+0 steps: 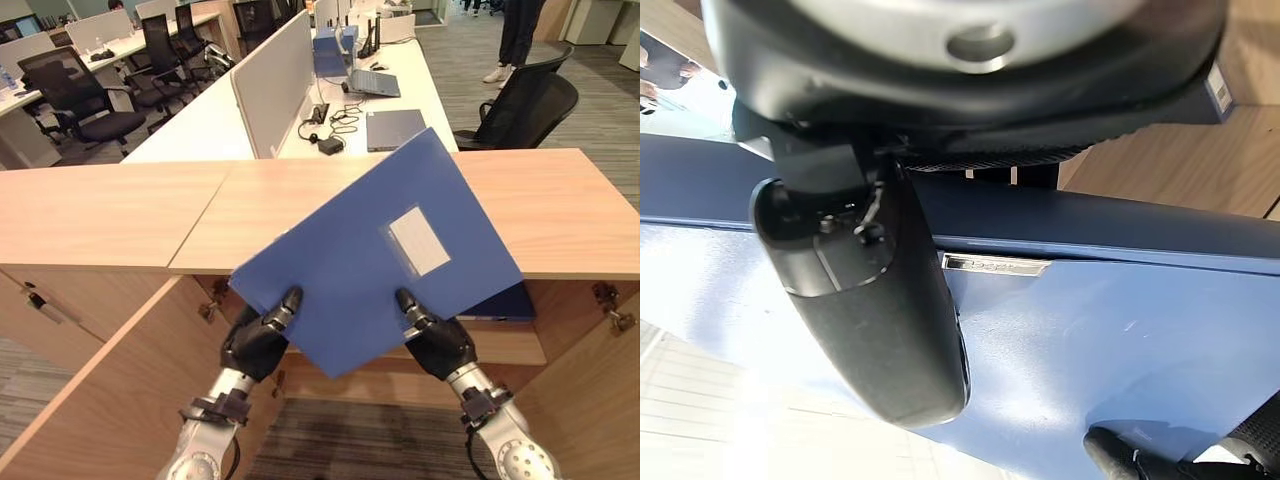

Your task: Put the empty folder in the office cabinet

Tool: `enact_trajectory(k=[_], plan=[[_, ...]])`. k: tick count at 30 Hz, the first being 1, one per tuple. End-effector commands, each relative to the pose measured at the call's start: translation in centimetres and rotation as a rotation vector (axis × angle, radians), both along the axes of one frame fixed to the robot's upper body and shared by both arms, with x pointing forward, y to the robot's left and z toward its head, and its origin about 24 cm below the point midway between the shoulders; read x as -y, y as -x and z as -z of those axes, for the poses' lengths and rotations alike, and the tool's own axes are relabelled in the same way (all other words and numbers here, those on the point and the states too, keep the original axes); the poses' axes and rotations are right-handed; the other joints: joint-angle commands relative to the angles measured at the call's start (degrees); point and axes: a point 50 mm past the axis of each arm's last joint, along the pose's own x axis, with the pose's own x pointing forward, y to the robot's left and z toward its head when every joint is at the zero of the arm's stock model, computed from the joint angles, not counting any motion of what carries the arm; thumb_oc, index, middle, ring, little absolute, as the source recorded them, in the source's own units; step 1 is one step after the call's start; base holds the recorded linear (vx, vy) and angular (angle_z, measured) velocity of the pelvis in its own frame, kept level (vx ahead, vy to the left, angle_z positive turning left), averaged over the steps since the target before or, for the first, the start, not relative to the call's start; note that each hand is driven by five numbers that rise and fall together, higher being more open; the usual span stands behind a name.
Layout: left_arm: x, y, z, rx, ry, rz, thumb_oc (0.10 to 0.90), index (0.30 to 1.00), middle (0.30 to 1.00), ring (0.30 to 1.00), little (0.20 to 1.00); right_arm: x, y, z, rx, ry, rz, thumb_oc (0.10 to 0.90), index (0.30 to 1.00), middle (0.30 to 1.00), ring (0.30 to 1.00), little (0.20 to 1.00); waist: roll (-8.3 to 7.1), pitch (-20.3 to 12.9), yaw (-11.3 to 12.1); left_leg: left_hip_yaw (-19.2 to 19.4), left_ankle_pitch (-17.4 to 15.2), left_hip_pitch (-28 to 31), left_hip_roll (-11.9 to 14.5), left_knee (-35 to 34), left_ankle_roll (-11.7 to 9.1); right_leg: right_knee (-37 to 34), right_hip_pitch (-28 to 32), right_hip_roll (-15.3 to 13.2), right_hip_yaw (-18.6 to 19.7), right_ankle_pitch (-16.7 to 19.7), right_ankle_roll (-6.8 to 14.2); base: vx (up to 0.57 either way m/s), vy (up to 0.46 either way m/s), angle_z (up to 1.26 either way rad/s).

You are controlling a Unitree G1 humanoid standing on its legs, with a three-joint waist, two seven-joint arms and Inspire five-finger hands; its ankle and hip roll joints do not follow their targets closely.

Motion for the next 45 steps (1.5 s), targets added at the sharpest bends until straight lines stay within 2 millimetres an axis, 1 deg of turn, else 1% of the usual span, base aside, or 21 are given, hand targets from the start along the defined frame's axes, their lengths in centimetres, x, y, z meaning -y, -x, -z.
enact_trajectory(k=[1, 2, 3, 4, 7, 9, 12, 13, 14, 15, 16, 19, 21, 26, 27, 30, 32, 35, 39, 43, 45], plan=[[-0.2, -2.5, -5.8, 0.335, -0.115, 0.072, 0.400, 0.300, 0.300, 0.300, 0.300, -1.0, -1.0, -2.7, 0.200, 0.130, -0.155, 0.400, 0.300, 0.300, 0.300, 0.300, -2.73, -1.58, 1.33, -1.84, -7.09, 5.13, 0.33, -0.09, -2.17, 5.46, -4.70, -1.93, 2.11, -3.98, 1.47, 0.00, 0.000, 0.00], [-0.3, -2.5, -5.8, 0.335, -0.121, 0.065, 0.596, 0.594, 0.594, 0.594, 0.594, -0.7, -1.0, -2.5, 0.194, 0.161, -0.156, 0.400, 0.300, 0.300, 0.300, 0.300, -2.79, -1.63, 1.37, -1.84, -7.09, 5.10, 0.34, -0.09, -2.17, 5.49, -4.70, -1.91, 2.10, -4.00, 1.46, 0.00, 0.000, 0.00], [-0.3, -2.5, -5.8, 0.334, -0.121, 0.065, 0.596, 0.594, 0.594, 0.594, 0.594, -0.7, -1.0, -2.5, 0.194, 0.162, -0.156, 0.400, 0.300, 0.300, 0.300, 0.300, -2.78, -1.63, 1.37, -1.84, -7.09, 5.10, 0.34, -0.09, -2.17, 5.49, -4.70, -1.91, 2.10, -4.00, 1.46, 0.00, 0.000, 0.00], [-0.4, -2.5, -5.8, 0.333, -0.125, 0.059, 0.800, 0.900, 0.900, 0.900, 0.900, -0.4, -1.0, -2.4, 0.188, 0.187, -0.154, 0.400, 0.300, 0.300, 0.300, 0.300, -2.82, -1.64, 1.38, -1.83, -7.08, 5.09, 0.38, -0.09, -2.17, 5.45, -4.69, -1.91, 2.10, -3.99, 1.46, 0.00, 0.000, 0.00], [-1.7, -2.8, -5.8, 0.346, -0.265, -0.041, 0.800, 0.900, 0.900, 0.900, 0.900, 1.5, -1.0, -1.6, 0.156, 0.359, -0.151, 0.400, 0.300, 0.300, 0.300, 0.300, -3.22, -1.60, 1.54, -1.89, -6.96, 4.89, 0.49, -0.09, -2.25, 5.39, -4.70, -1.89, 2.01, -3.96, 1.48, 0.00, 0.000, 0.00], [-3.2, -2.7, -3.7, 0.287, -0.470, -0.072, 0.800, 0.900, 0.900, 0.900, 0.900, 4.6, -0.5, -0.5, 0.110, 0.605, -0.159, 0.400, 0.300, 0.300, 0.300, 0.300, -3.36, -1.40, 1.50, -1.92, -6.93, 4.76, 0.52, -0.09, -2.36, 5.16, -4.76, -1.85, 1.87, -3.84, 1.45, 0.00, -0.010, 0.02], [-4.1, -2.4, -2.6, 0.263, -0.672, -0.058, 0.800, 0.900, 0.900, 0.900, 0.900, 5.6, 0.1, 0.1, 0.080, 0.656, -0.162, 0.400, 0.300, 0.300, 0.300, 0.300, -3.42, -1.28, 1.49, -1.89, -6.90, 4.74, 0.61, -0.09, -2.43, 5.05, -4.81, -1.90, 1.84, -3.69, 1.48, 0.00, 0.000, 0.01], [-5.7, -1.3, 0.7, 0.111, -0.803, 0.000, 0.800, 0.900, 0.900, 0.900, 0.900, 6.9, 0.8, 0.6, 0.051, 0.750, -0.204, 0.400, 0.300, 0.300, 0.300, 0.300, -3.26, -1.10, 1.49, -1.82, -6.81, 4.60, 0.63, -0.09, -2.58, 5.06, -5.04, -1.94, 1.77, -3.60, 1.59, 0.00, 0.003, 0.04], [-6.0, -0.9, 1.7, 0.071, -0.857, 0.035, 0.800, 0.900, 0.900, 0.900, 0.900, 7.3, 1.1, 1.0, 0.027, 0.782, -0.218, 0.400, 0.300, 0.300, 0.300, 0.300, -3.22, -1.08, 1.44, -1.74, -6.79, 4.56, 0.61, -0.09, -2.61, 5.02, -5.08, -1.97, 1.71, -3.53, 1.63, 0.00, 0.000, 0.00], [-6.8, 0.4, 4.3, -0.050, -0.979, 0.134, 0.800, 0.900, 0.900, 0.900, 0.900, 8.1, 1.6, 1.6, -0.003, 0.850, -0.246, 0.400, 0.300, 0.300, 0.300, 0.300, -3.08, -0.96, 1.41, -1.66, -6.72, 4.38, 0.61, -0.09, -2.67, 5.04, -5.21, -2.00, 1.69, -3.46, 1.74, 0.00, 0.000, 0.00], [-6.7, 0.4, 4.3, -0.049, -0.980, 0.134, 0.800, 0.900, 0.900, 0.900, 0.900, 8.1, 1.6, 1.6, -0.004, 0.850, -0.245, 0.400, 0.300, 0.300, 0.300, 0.300, -3.08, -0.98, 1.45, -1.66, -6.74, 4.38, 0.60, -0.09, -2.67, 5.04, -5.21, -2.00, 1.69, -3.48, 1.74, 0.00, 0.003, -0.06], [-7.4, 2.3, 7.6, -0.186, -1.153, 0.296, 0.800, 0.900, 0.900, 0.900, 0.900, 9.0, 1.9, 2.3, -0.035, 0.931, -0.269, 0.400, 0.300, 0.300, 0.300, 0.300, -2.87, -0.87, 1.43, -1.56, -6.75, 4.24, 0.65, -0.09, -2.73, 5.06, -5.41, -2.11, 1.52, -3.40, 1.88, -0.01, 0.002, -0.03], [-7.5, 4.9, 11.2, -0.331, -1.293, 0.469, 0.800, 0.900, 0.900, 0.900, 0.900, 9.3, 2.3, 3.2, -0.067, 0.971, -0.288, 0.400, 0.300, 0.300, 0.300, 0.300, -2.82, -0.79, 1.28, -1.50, -6.80, 4.15, 0.70, -0.09, -2.74, 5.04, -5.50, -2.02, 1.69, -3.50, 1.97, 0.00, 0.000, 0.00], [-6.8, 7.0, 13.9, -0.427, -1.345, 0.596, 0.800, 0.900, 0.900, 0.900, 0.900, 9.2, 3.1, 4.9, -0.131, 0.980, -0.286, 0.400, 0.300, 0.300, 0.300, 0.300, -2.78, -0.88, 1.21, -1.58, -6.92, 4.03, 0.74, -0.09, -2.71, 5.05, -5.68, -1.95, 1.70, -3.65, 1.92, 0.00, 0.004, 0.05], [-6.4, 7.5, 14.7, -0.471, -1.344, 0.594, 0.800, 0.900, 0.900, 0.900, 0.900, 9.2, 3.5, 6.4, -0.198, 0.963, -0.246, 0.400, 0.300, 0.300, 0.300, 0.300, -2.75, -0.96, 1.22, -1.59, -6.92, 4.00, 0.74, -0.09, -2.68, 5.05, -5.69, -1.91, 1.63, -3.72, 1.83, 0.00, 0.000, 0.00], [-6.1, 7.9, 15.4, -0.510, -1.347, 0.589, 0.800, 0.900, 0.900, 0.900, 0.900, 8.7, 3.6, 7.5, -0.243, 0.910, -0.199, 0.400, 0.300, 0.300, 0.300, 0.300, -2.79, -0.90, 1.21, -1.60, -6.92, 4.00, 0.72, -0.09, -2.65, 5.09, -5.71, -1.86, 1.63, -3.76, 1.73, 0.00, -0.001, -0.01], [-5.2, 9.2, 17.0, -0.609, -1.324, 0.586, 0.800, 0.900, 0.900, 0.900, 0.900, 7.6, 4.0, 10.5, -0.409, 0.652, 0.036, 0.400, 0.300, 0.300, 0.300, 0.300, -2.56, -0.89, 1.24, -1.69, -6.79, 3.91, 0.59, -0.09, -2.54, 5.18, -5.70, -1.74, 1.71, -3.79, 1.52, 0.00, 0.000, 0.00], [-4.7, 10.2, 17.9, -0.669, -1.322, 0.580, 0.800, 0.900, 0.900, 0.900, 0.900, 7.0, 3.7, 12.1, -0.518, 0.436, 0.255, 0.400, 0.300, 0.300, 0.300, 0.300, -2.32, -0.85, 1.20, -1.78, -6.92, 4.05, 0.50, -0.09, -2.46, 5.17, -5.59, -1.72, 1.71, -3.84, 1.43, 0.02, 0.002, 0.02], [-4.1, 9.8, 18.0, -0.638, -1.353, 0.561, 0.800, 0.900, 0.900, 0.900, 0.900, 7.0, 2.7, 12.9, -0.602, 0.190, 0.496, 0.400, 0.300, 0.300, 0.300, 0.300, -1.91, -0.54, 1.61, -1.96, -7.03, 3.98, 0.39, -0.09, -2.53, 5.14, -5.60, -1.68, 1.63, -4.05, 1.36, 0.02, -0.001, 0.00], [-3.7, 9.2, 17.7, -0.619, -1.336, 0.525, 0.800, 0.900, 0.900, 0.900, 0.900, 7.7, 1.5, 12.7, -0.622, 0.097, 0.617, 0.400, 0.300, 0.300, 0.300, 0.300, -1.47, 0.03, 2.18, -2.21, -7.02, 3.55, 0.17, -0.09, -2.54, 5.18, -5.94, -1.70, 1.37, -4.10, 1.34, 0.00, -0.001, 0.01], [-3.5, 8.4, 17.4, -0.593, -1.325, 0.487, 0.800, 0.900, 0.900, 0.900, 0.900, 9.6, -1.4, 10.6, -0.549, -0.048, 0.803, 0.400, 0.300, 0.300, 0.300, 0.300, -0.62, 1.06, 2.92, -2.63, -6.78, 2.48, -0.06, -0.09, -2.54, 5.42, -7.03, -1.83, 0.94, -4.15, 1.29, -0.04, 0.006, 0.01]])
